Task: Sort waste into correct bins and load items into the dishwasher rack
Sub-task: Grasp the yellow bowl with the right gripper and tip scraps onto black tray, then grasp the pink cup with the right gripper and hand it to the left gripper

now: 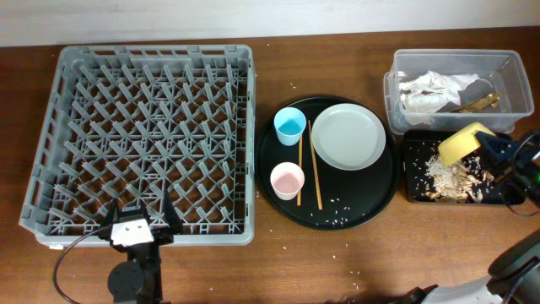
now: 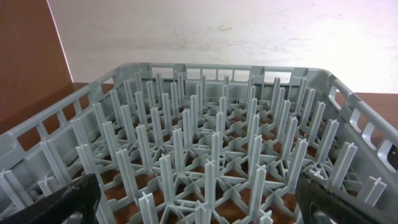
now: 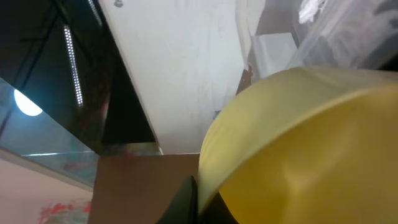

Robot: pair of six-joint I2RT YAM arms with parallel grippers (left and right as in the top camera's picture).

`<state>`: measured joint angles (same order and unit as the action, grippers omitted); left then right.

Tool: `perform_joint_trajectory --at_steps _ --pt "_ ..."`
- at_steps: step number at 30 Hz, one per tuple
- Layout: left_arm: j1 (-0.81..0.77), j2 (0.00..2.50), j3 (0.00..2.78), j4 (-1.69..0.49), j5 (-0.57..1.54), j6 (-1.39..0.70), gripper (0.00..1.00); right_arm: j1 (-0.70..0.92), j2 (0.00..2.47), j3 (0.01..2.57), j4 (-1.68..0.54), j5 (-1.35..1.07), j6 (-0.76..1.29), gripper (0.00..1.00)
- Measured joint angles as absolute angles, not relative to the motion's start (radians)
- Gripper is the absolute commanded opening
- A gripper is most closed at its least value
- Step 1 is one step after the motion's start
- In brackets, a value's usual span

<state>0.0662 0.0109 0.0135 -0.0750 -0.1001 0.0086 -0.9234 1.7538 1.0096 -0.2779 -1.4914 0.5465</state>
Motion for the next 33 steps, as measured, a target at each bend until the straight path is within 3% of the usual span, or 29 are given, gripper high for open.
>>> perform_joint_trajectory --at_steps 4,7,9,14,18,21,23,26,28,30,33 --pt "0.066 0.011 0.014 -0.075 -0.101 0.009 1.00 -0.868 1.749 1.010 -0.276 -1.497 0.515 0.04" --pt "0.066 0.011 0.014 -0.075 -0.100 0.009 1.00 -0.694 1.604 1.010 -0.345 -1.448 0.461 0.04" --pt "0.066 0.011 0.014 -0.075 -0.100 0.009 1.00 -0.549 1.465 1.016 -0.488 -1.296 0.405 0.04" --pt "0.066 0.011 0.014 -0.075 -0.100 0.009 1.00 -0.027 1.255 1.014 -0.733 -0.609 0.309 0.04" --pt "0.066 0.011 0.014 -0.075 -0.100 0.009 1.00 0.321 1.349 1.014 -0.805 -0.228 0.279 0.04" --pt "0.066 0.011 0.014 -0.075 -0.101 0.009 1.00 0.431 1.477 1.013 -0.824 -0.089 0.279 0.05" --pt "0.066 0.011 0.014 -0.075 -0.101 0.009 1.00 0.448 1.538 1.013 -0.828 -0.064 0.284 0.19" --pt "0.066 0.011 0.014 -0.075 -0.101 0.009 1.00 0.449 1.591 1.013 -0.839 -0.041 0.289 0.25" --pt "0.066 0.011 0.014 -0.075 -0.101 0.009 1.00 0.449 1.596 1.013 -0.843 -0.037 0.288 0.34" --pt "0.066 0.011 0.014 -0.075 -0.100 0.009 1.00 0.449 1.596 1.013 -0.847 -0.034 0.290 0.50" --pt "0.066 0.011 0.014 -0.075 -0.101 0.009 1.00 0.449 1.599 1.075 -0.926 -0.058 0.289 0.60"
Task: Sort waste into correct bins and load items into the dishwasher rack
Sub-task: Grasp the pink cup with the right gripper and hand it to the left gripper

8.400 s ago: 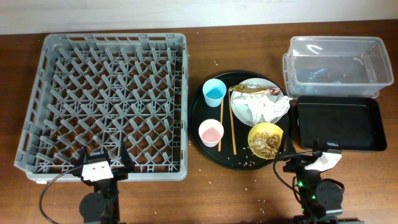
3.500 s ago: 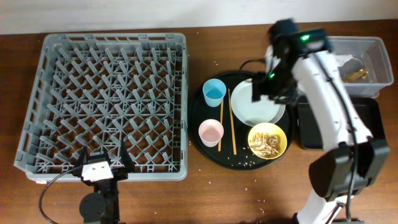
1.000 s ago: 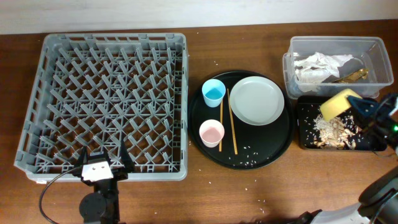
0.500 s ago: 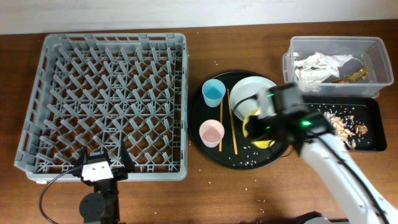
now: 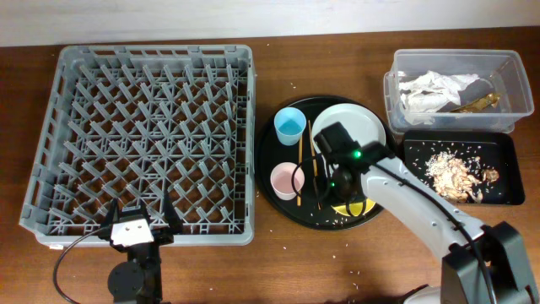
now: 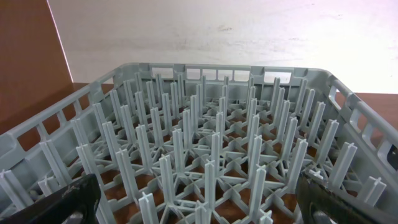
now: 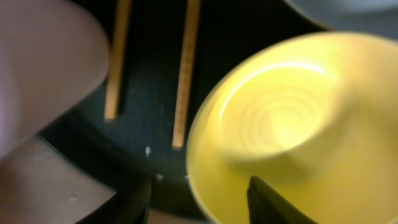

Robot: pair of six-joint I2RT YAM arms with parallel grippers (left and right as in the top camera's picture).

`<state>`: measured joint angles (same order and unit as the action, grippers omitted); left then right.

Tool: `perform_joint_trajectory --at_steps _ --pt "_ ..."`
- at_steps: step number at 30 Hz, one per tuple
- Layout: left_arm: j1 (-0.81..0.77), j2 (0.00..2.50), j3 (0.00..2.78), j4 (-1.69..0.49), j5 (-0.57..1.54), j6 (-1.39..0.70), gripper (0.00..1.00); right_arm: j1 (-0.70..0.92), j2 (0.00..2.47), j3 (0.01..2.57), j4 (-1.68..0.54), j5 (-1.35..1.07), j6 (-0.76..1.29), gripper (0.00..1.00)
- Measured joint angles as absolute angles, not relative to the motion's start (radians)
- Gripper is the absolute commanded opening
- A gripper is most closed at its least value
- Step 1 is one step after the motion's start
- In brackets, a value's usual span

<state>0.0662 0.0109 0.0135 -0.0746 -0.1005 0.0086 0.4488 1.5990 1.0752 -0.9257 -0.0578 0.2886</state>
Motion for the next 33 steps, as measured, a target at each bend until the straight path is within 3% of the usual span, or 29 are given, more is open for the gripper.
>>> perform_joint_trajectory --at_steps 3,7,11,13,15,18,22,25,30,33 --pt "0.066 0.011 0.014 -0.074 -0.101 0.009 1.00 0.449 1.598 1.235 -1.016 -0.081 0.282 0.71" --pt "0.066 0.011 0.014 -0.075 -0.100 0.009 1.00 0.450 1.596 1.318 -0.942 -0.192 0.276 0.71" --pt "0.066 0.012 0.022 -0.067 0.007 0.008 1.00 0.471 1.668 1.319 -0.930 -0.234 0.301 0.58" --pt "0.066 0.046 0.081 -0.154 0.041 0.008 0.99 0.471 1.726 1.319 -0.938 -0.215 0.325 0.40" --pt "0.066 0.157 0.207 -0.254 0.056 0.009 1.00 0.471 1.767 1.319 -0.941 -0.204 0.343 0.29" --pt "0.066 0.432 0.482 -0.377 0.076 0.007 1.00 0.471 1.797 1.319 -0.946 -0.197 0.347 0.08" --pt "0.066 0.921 0.962 -0.633 0.171 0.008 0.99 0.472 1.804 1.320 -0.937 -0.194 0.364 0.04" --pt "0.051 1.151 1.178 -0.767 0.278 0.008 1.00 0.469 1.817 1.321 -0.934 -0.189 0.367 0.04" --pt "0.046 1.365 1.214 -0.722 0.586 0.008 0.99 0.424 1.809 1.321 -0.884 -0.311 0.368 0.04" --pt "0.046 1.468 1.214 -0.669 0.858 0.008 1.00 0.220 1.730 1.324 -0.732 -0.589 0.359 0.04"
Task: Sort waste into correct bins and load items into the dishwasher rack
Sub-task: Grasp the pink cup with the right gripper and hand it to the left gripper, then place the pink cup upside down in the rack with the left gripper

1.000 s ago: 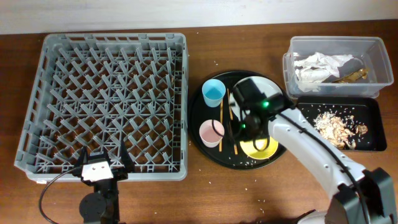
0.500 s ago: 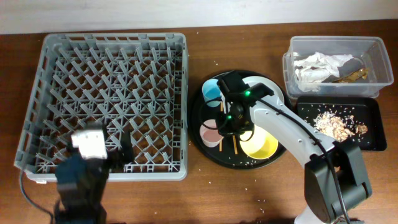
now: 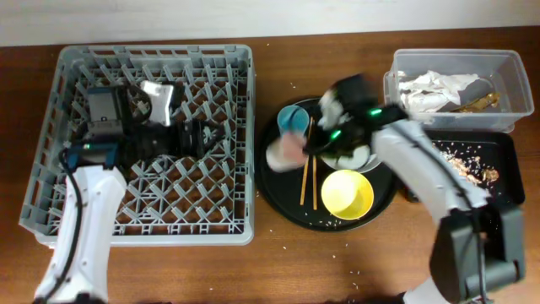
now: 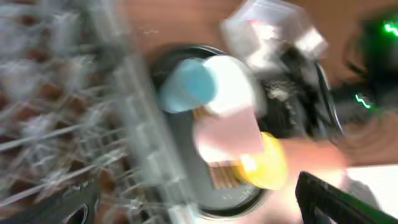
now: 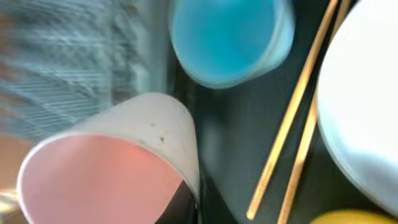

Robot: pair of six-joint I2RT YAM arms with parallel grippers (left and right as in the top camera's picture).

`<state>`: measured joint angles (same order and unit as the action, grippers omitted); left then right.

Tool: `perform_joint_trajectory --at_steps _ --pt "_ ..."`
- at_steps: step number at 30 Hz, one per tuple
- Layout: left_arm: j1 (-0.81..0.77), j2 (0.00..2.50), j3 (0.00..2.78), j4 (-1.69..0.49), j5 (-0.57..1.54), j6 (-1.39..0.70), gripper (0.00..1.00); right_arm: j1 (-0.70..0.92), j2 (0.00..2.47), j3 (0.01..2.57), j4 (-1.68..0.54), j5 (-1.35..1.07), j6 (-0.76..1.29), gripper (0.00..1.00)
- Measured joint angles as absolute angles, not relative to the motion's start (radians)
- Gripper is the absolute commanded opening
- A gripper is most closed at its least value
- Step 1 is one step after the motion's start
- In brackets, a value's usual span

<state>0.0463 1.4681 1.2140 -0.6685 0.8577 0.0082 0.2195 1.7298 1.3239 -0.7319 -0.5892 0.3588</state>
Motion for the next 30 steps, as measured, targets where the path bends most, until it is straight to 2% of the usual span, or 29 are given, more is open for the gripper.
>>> perform_joint_trajectory --at_steps 3,5,9,12,15,16,17,21,23,25,26,27,30 --pt "0.045 1.587 1.218 -0.577 1.173 0.008 0.99 0.101 1.713 1.324 -0.571 -0.838 0.339 0.04" --pt "0.045 1.660 1.218 -0.545 1.338 0.008 0.99 0.095 1.713 1.324 -0.491 -0.955 0.336 0.04" --pt "0.040 1.728 1.218 -0.538 1.497 0.007 0.99 0.151 1.711 1.324 -0.344 -1.092 0.341 0.04" --pt "0.012 1.729 1.218 -0.526 1.530 0.007 0.98 0.224 1.711 1.324 -0.309 -1.083 0.362 0.04" --pt "-0.022 1.729 1.218 -0.515 1.543 0.005 0.80 0.302 1.712 1.324 -0.263 -1.063 0.387 0.04" --pt "-0.026 1.729 1.218 -0.514 1.563 0.010 0.68 0.326 1.716 1.324 -0.236 -1.037 0.401 0.04" --pt "-0.026 1.729 1.219 -0.513 1.572 0.008 0.65 0.335 1.725 1.324 -0.226 -1.031 0.416 0.04" --pt "-0.023 1.730 1.219 -0.515 1.573 0.008 0.65 0.336 1.735 1.324 -0.230 -1.022 0.449 0.04" --pt "-0.023 1.730 1.219 -0.517 1.573 0.008 0.80 0.336 1.736 1.324 -0.239 -1.022 0.452 0.04" --pt "-0.023 1.731 1.219 -0.513 1.565 0.000 0.85 0.342 1.737 1.324 -0.239 -1.022 0.456 0.04" --pt "-0.023 1.731 1.219 -0.511 1.563 0.004 0.67 0.353 1.737 1.324 -0.240 -1.018 0.456 0.04" --pt "-0.023 1.731 1.219 -0.511 1.568 0.004 0.57 0.366 1.740 1.324 -0.243 -1.011 0.457 0.04" --pt "-0.022 1.732 1.219 -0.507 1.571 0.001 0.57 0.370 1.742 1.324 -0.242 -1.015 0.455 0.04"
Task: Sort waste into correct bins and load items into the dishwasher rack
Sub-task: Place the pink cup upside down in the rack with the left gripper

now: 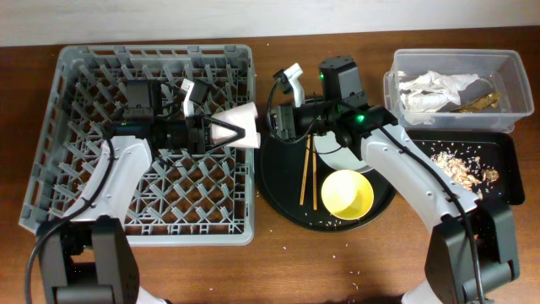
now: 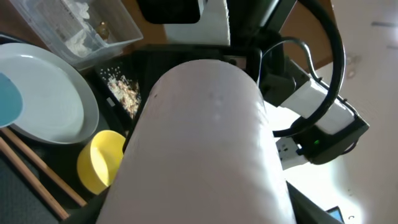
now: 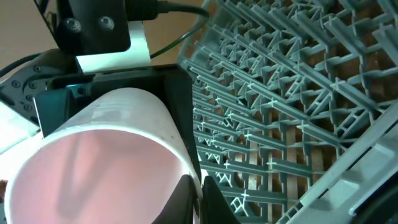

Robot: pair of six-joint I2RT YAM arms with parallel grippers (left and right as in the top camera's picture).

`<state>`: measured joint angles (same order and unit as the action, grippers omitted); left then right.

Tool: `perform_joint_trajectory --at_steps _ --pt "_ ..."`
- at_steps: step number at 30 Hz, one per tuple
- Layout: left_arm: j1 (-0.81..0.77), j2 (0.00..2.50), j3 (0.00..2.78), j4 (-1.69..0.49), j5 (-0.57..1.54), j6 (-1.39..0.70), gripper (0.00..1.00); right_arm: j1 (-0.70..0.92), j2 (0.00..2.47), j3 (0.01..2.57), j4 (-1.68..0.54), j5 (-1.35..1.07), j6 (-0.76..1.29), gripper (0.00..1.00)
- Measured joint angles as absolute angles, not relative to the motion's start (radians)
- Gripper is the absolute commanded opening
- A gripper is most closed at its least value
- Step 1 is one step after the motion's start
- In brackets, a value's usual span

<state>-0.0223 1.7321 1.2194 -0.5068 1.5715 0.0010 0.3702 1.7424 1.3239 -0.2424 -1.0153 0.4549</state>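
Note:
The pink cup (image 1: 245,127) lies on its side in the air over the right edge of the grey dishwasher rack (image 1: 93,194). My left gripper (image 1: 229,133) is shut round its white bottom end, which fills the left wrist view (image 2: 205,137). My right gripper (image 1: 272,121) is shut on the cup's rim; its fingertips (image 3: 189,196) pinch the wall beside the pink inside (image 3: 93,168). A yellow bowl (image 1: 348,192), two chopsticks (image 1: 308,173) and a white plate (image 1: 359,145) lie on the black tray (image 1: 283,186). A sliver of the blue cup (image 2: 4,102) shows only at the left wrist view's edge.
A clear bin (image 1: 456,80) with crumpled paper stands at the back right. In front of it is a black bin (image 1: 498,169) with food scraps. Rice grains are scattered on the tray and the wooden table (image 1: 337,262).
The pink cup, held by my right gripper over the tray's left side, is now at the rack's right edge. My left gripper, open over the rack before, is shut on its bottom end.
My right gripper held the yellow bowl tipped over the black food bin while my left arm rested at the rack's front. Then the bowl was on the tray. Then my right gripper held the pink cup and my left arm was over the rack. Now both hold the cup.

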Motion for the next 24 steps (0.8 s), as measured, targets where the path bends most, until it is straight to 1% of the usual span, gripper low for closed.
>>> perform_joint_trajectory --at_steps 4,5,6,7,8,10,12,13,14,18,19,20,21,24 --pt "-0.022 1.732 1.219 -0.507 1.572 0.000 0.57 0.370 1.742 1.324 -0.248 -1.015 0.455 0.04" --pt "-0.022 1.732 1.219 -0.502 1.572 0.000 0.54 0.370 1.742 1.324 -0.253 -1.015 0.453 0.07" --pt "-0.022 1.732 1.219 -0.496 1.572 0.000 0.48 0.370 1.742 1.324 -0.255 -1.015 0.453 0.37" --pt "-0.022 1.732 1.219 -0.488 1.571 0.000 0.39 0.370 1.742 1.324 -0.258 -1.014 0.455 0.76" --pt "-0.022 1.732 1.219 -0.468 1.570 0.001 0.39 0.372 1.743 1.324 -0.270 -1.014 0.450 0.86" --pt "-0.016 1.732 1.219 -0.418 1.562 -0.003 0.39 0.371 1.745 1.324 -0.274 -1.014 0.448 1.00" --pt "-0.003 1.732 1.221 -0.378 1.539 -0.041 0.39 0.353 1.745 1.324 -0.277 -1.006 0.442 0.98" --pt "0.006 1.732 1.224 -0.368 1.441 -0.090 0.38 0.296 1.747 1.324 -0.316 -0.999 0.428 0.98" --pt "0.007 1.732 1.225 -0.374 1.411 -0.102 0.38 0.278 1.747 1.324 -0.327 -0.993 0.422 0.98" --pt "-0.002 1.726 1.385 -0.773 0.965 -0.117 0.36 0.166 1.752 1.365 -0.678 -0.833 0.297 0.99" --pt "-0.031 1.721 1.487 -0.957 0.743 -0.107 0.37 0.148 1.753 1.404 -0.792 -0.748 0.250 0.98" --pt "-0.070 1.713 1.559 -1.050 0.584 -0.098 0.37 0.145 1.757 1.455 -0.875 -0.664 0.227 0.98" --pt "-0.112 1.705 1.603 -1.118 0.474 -0.094 0.37 0.144 1.757 1.513 -0.951 -0.576 0.200 0.99" --pt "-0.257 1.687 1.626 -1.291 0.220 -0.113 0.37 0.144 1.755 1.628 -1.027 -0.404 0.158 0.99"
